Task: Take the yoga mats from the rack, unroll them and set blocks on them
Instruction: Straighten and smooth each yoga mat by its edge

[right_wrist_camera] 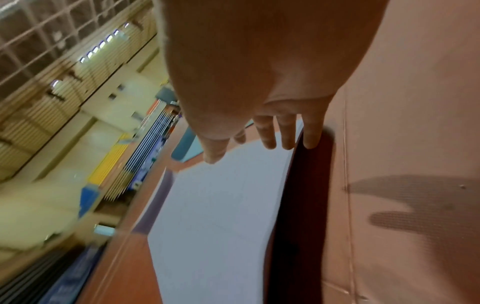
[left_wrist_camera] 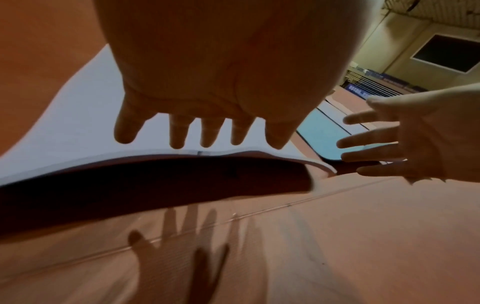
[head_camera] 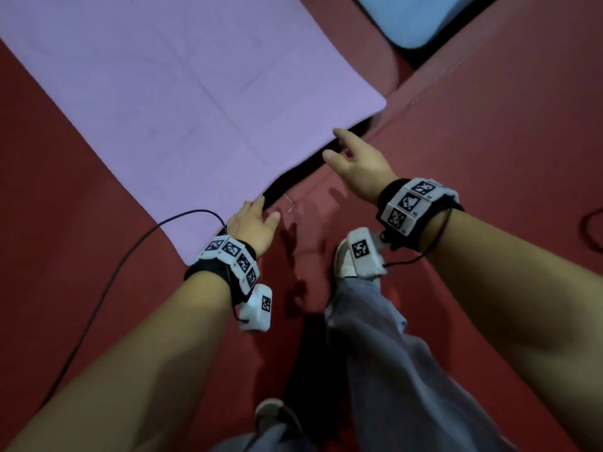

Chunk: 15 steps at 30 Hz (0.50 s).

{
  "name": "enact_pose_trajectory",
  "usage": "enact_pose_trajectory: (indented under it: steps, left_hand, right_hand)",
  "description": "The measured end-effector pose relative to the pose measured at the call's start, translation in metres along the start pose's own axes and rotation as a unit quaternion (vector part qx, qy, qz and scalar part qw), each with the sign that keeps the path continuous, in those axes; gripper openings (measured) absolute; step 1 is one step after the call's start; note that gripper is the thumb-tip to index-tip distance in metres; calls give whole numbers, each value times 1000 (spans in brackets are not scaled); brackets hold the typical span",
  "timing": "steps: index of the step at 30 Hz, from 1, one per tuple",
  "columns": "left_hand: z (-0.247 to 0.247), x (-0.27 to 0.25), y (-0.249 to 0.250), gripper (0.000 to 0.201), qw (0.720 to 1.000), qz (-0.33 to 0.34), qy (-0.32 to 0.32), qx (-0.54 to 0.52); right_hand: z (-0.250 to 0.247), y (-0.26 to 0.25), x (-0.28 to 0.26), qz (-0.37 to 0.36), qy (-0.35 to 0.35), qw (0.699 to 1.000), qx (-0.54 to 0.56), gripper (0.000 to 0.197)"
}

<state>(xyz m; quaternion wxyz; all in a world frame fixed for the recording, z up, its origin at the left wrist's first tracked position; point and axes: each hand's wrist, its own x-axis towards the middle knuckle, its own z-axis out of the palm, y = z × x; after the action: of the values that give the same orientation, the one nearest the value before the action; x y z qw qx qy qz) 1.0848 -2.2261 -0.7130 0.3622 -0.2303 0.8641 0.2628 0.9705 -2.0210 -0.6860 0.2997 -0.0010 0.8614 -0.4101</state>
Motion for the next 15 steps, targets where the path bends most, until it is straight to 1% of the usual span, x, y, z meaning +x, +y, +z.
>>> enact_pose_trajectory:
  steps: [3,7,10,12,15]
  left_hand:
    - [-34,-47,39,60,999,43,24,-17]
    - [-95,-132,110,64,994,89,20,-60]
    - [-149,-210,170,62,985,126,39,-107]
    - [-182,-260,212,61,976,146,42,-159]
    - [-228,-341,284,49,954,174,37,-240]
  right_hand:
    - [-31,-35,-43,35,46,990,131,59]
    - [-91,-84,-116,48,88,977,189,54]
    - [-156,-132,-182,61,125,964,227,51]
    - [-199,-165,-225,72,156,949,264,49]
    - [-268,-207,-296,76,210,928,300,45]
